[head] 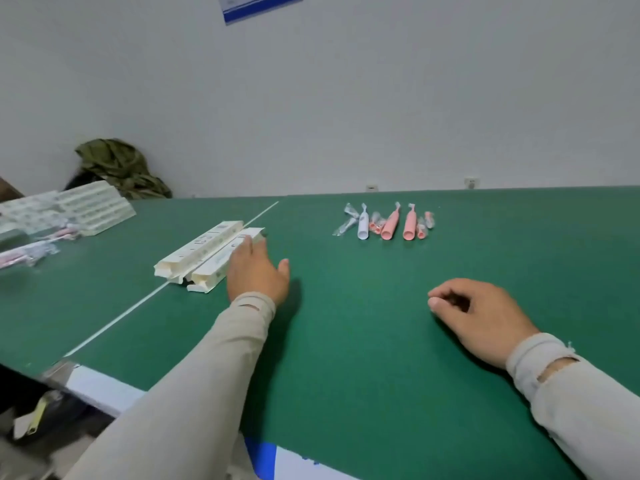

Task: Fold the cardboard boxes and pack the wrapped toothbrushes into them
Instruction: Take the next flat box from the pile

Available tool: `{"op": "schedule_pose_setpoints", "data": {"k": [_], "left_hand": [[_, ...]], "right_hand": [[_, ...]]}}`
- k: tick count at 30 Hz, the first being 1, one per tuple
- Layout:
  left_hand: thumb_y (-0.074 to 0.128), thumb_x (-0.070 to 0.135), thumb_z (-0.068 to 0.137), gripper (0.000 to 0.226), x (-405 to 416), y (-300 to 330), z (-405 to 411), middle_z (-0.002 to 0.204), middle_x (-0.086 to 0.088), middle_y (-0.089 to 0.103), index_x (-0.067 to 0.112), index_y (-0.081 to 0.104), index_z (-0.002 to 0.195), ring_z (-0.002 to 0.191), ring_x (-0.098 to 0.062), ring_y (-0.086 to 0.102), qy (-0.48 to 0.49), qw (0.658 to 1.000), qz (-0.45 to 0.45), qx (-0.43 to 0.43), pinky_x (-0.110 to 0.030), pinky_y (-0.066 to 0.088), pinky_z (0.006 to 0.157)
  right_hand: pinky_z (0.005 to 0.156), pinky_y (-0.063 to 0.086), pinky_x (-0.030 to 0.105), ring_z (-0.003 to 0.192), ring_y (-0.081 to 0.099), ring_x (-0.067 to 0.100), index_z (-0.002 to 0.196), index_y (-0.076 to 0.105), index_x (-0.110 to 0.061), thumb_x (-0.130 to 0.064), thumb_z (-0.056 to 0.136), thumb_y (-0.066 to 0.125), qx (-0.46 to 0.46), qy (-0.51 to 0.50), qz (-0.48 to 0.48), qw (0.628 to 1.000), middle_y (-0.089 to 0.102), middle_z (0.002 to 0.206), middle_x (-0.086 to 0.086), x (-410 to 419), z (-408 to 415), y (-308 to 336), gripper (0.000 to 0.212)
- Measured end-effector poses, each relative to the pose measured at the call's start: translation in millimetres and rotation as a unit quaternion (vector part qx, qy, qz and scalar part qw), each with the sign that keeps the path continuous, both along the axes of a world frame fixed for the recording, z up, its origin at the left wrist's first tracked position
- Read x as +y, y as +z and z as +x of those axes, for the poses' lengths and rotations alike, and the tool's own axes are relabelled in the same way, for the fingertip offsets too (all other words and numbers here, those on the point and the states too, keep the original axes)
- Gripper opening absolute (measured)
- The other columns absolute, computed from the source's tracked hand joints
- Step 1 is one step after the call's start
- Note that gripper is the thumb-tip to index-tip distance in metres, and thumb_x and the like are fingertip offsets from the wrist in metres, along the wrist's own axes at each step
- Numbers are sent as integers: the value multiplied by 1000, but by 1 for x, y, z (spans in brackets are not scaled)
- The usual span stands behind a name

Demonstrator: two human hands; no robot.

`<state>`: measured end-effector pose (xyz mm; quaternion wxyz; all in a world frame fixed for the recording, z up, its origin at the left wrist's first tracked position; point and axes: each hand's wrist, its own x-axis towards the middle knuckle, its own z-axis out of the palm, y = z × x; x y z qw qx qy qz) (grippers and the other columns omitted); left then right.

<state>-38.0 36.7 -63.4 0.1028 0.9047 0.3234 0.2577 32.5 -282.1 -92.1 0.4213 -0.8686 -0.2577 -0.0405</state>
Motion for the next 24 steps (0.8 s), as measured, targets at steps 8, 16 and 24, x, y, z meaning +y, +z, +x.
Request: {"op": "schedule_pose_setpoints", "data": {"k": [8,16,24], "left_hand": [[39,76,88,87,78,-13,-16,155,-12,38,13,35,148,144,-30,32,122,974,16,191,-46,26,118],[54,60,89,59,73,-17,-17,128,-14,56,15,57,127,119,-36,50,132,983,105,76,-43,42,97],[69,29,85,27,64,-10,-3,102,-13,61,13,53,101,95,-37,58,117,981,-149,-40,-40,48,80]], "right_hand": [[62,41,5,70,58,-6,77,69,-32,-26,88,71,5,10,4,1000,67,70,-20,3,4,-4,13],[64,40,11,71,59,-4,76,69,-32,-31,88,69,9,6,1,1000,65,76,-31,3,7,-7,12],[66,44,14,68,60,-2,75,70,-31,-31,88,69,19,6,17,1000,67,75,-26,4,7,-6,13]]}}
